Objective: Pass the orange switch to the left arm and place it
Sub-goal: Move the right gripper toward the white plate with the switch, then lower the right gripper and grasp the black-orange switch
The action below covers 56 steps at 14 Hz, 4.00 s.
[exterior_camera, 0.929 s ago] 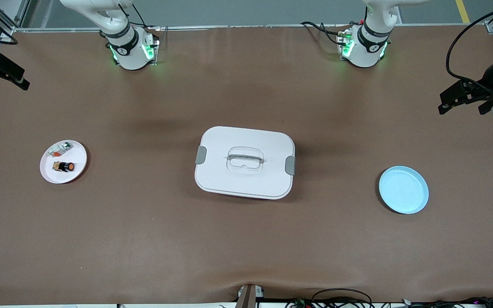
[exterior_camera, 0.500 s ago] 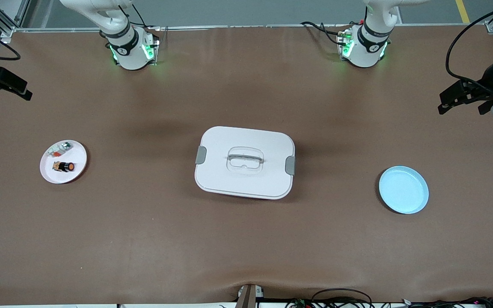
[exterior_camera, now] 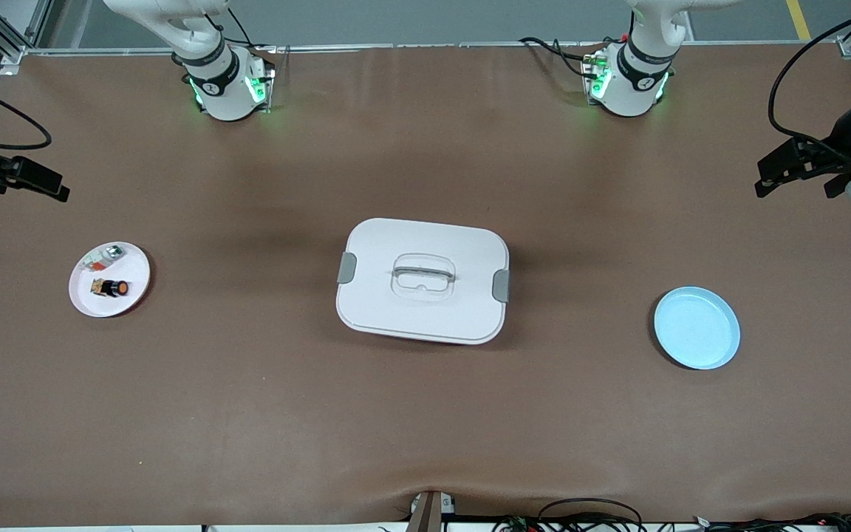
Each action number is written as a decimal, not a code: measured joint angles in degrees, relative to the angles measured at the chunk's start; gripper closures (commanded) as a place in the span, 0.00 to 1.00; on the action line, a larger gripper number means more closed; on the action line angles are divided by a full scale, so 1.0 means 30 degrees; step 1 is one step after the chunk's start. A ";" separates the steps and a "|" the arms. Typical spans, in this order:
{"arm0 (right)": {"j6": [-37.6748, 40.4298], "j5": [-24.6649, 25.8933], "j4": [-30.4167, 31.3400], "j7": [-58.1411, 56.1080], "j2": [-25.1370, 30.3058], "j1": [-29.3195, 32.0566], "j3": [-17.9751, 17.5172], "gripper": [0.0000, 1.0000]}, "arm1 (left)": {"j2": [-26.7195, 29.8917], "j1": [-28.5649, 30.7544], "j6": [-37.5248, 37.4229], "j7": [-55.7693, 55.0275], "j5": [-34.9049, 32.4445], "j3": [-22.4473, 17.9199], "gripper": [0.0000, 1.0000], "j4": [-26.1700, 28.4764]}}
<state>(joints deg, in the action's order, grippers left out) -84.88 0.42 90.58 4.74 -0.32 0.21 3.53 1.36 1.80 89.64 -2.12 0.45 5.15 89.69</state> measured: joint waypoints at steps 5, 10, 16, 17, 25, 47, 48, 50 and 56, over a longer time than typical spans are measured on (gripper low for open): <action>-0.0831 -0.0004 -0.0054 -0.0230 -0.2890 0.0775 0.0058 0.00 | -0.0019 0.0035 -0.0001 0.0000 0.0000 -0.0029 0.00 0.0015; -0.1110 0.0008 -0.0476 -0.1417 -0.3530 0.1569 0.0123 0.00 | -0.0019 0.0049 -0.0001 0.0000 0.0000 -0.0035 0.00 0.0015; -0.3555 0.0044 0.0823 -0.1640 -0.4445 0.2336 0.0205 0.00 | -0.0078 0.0076 -0.0002 0.0000 0.0000 -0.0036 0.00 0.0023; -0.4231 0.0117 0.1305 -0.2021 -0.4590 0.2491 0.0222 0.00 | -0.0087 0.0076 -0.0002 0.0000 0.0000 -0.0037 0.00 0.0024; -1.0709 0.0371 0.4880 -0.5514 -0.5753 0.3953 0.0275 0.00 | -0.0099 0.0076 -0.0002 0.0000 0.0000 -0.0037 0.00 0.0029; -1.7776 0.0341 0.7348 -0.7994 -1.0117 0.5438 0.0266 0.00 | -0.0099 0.0052 -0.0001 0.0001 0.0000 0.0017 0.00 -0.0157; -1.8014 0.0341 0.7505 -0.7994 -1.0119 0.5470 0.0262 0.00 | -0.0099 0.0052 -0.0001 0.0002 0.0000 0.0017 0.00 -0.0158; -1.8564 0.0341 0.7913 -0.7994 -1.0133 0.5529 0.0258 0.00 | -0.0099 0.0052 -0.0001 0.0001 0.0000 0.0016 0.00 -0.0160; -1.8730 0.0331 0.8168 -0.7994 -1.0135 0.5561 0.0236 0.47 | -0.0099 0.0052 -0.0001 0.0001 0.0000 0.0016 0.00 -0.0162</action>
<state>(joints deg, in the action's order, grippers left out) -141.07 1.41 115.09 -19.25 -30.72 16.89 4.24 1.06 1.96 89.64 -2.12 0.45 5.20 89.21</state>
